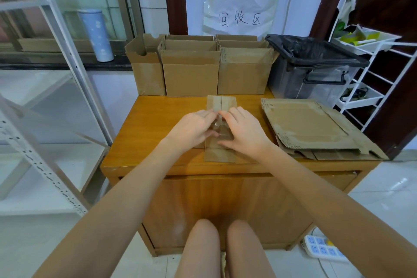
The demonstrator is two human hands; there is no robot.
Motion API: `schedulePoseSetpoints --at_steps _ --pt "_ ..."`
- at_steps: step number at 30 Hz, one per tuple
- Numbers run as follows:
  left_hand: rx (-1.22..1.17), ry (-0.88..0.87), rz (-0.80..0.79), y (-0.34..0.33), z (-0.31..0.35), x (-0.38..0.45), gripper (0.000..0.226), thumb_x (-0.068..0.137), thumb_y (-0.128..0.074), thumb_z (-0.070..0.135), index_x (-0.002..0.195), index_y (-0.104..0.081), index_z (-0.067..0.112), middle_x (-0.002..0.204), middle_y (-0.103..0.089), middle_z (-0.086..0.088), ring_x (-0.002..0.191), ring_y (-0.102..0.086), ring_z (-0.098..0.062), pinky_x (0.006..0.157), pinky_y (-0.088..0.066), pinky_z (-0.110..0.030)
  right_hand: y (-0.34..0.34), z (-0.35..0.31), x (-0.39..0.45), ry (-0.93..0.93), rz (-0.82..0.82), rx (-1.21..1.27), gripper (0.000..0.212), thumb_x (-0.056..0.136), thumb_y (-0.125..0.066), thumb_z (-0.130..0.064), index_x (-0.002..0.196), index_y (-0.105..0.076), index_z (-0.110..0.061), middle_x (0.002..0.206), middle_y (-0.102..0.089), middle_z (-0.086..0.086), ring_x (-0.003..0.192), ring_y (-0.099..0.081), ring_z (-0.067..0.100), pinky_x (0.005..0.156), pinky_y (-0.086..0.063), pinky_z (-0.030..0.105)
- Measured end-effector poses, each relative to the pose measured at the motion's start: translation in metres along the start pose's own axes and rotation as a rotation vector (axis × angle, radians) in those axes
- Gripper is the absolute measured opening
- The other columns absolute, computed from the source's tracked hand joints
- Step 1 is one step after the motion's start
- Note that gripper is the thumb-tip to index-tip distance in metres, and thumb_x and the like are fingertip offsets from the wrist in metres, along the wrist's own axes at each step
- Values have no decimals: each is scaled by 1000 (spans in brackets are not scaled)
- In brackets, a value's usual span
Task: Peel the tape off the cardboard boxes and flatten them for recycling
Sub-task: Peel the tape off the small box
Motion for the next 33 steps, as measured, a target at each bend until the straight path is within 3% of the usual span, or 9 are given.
schedulePoseSetpoints --at_steps 3,7,10,14,18,21,27,33 --pt "45 -56 21 1 3 -1 47 74 -80 18 110 -63 -7 108 -67 -26 93 -69 -37 73 -57 -40 0 1 3 -50 -18 21 70 74 -79 -34 130 -51 -2 114 -61 12 102 -57 26 85 -46 34" --pt "46 -95 40 2 4 1 39 73 -81 16 101 -65 -6 99 -70 -24 80 -71 -35 60 -59 -38 8 7 3 -31 -17 108 59 80 -75 -29 127 -54 -1 108 -66 14 97 -61 28 79 -49 36" --pt "-38 -38 73 7 -2 2 37 86 -70 24 111 -63 -3 114 -67 -21 96 -69 -34 75 -58 -39 7 11 5 -33 -54 138 57 89 -65 -30 136 -45 -6 115 -64 11 106 -58 26 86 -48 36" --pt "-14 45 -37 5 -6 2 66 83 -65 50 131 -50 8 125 -63 -7 107 -63 -25 84 -52 -33 10 11 4 -18 -29 173 52 90 -64 -27 135 -47 -7 113 -66 8 104 -60 24 85 -50 35" --pt "30 49 -17 3 -4 6 54 85 -66 43 125 -52 10 118 -65 -5 101 -64 -25 78 -49 -33 10 11 3 20 -39 108 65 80 -73 -37 134 -49 -8 115 -63 6 102 -56 22 82 -42 27" --pt "30 13 -20 4 -2 9 47 87 -64 41 119 -55 7 111 -67 -7 94 -65 -28 74 -50 -35 5 9 7 -13 -88 75 73 79 -73 -39 139 -43 -8 125 -56 6 111 -51 22 91 -39 28" --pt "55 -7 -46 6 1 14 33 97 -51 35 116 -55 8 109 -68 -7 92 -66 -26 73 -51 -33 11 16 11 -34 -153 169 59 90 -62 -32 140 -40 -10 116 -64 10 107 -58 25 91 -48 37" --pt "75 -1 -89 11 1 16 39 100 -42 39 125 -50 12 117 -65 -5 97 -65 -22 76 -50 -28 16 13 15 72 -156 164 45 96 -54 -23 136 -43 -6 108 -69 9 99 -64 26 86 -51 39"
Point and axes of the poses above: each hand's wrist, its own x-axis towards the middle knuckle, its own y-axis out of the back of the hand, z = x × y, the point moved 7 cm from there along x, towards the middle knuckle
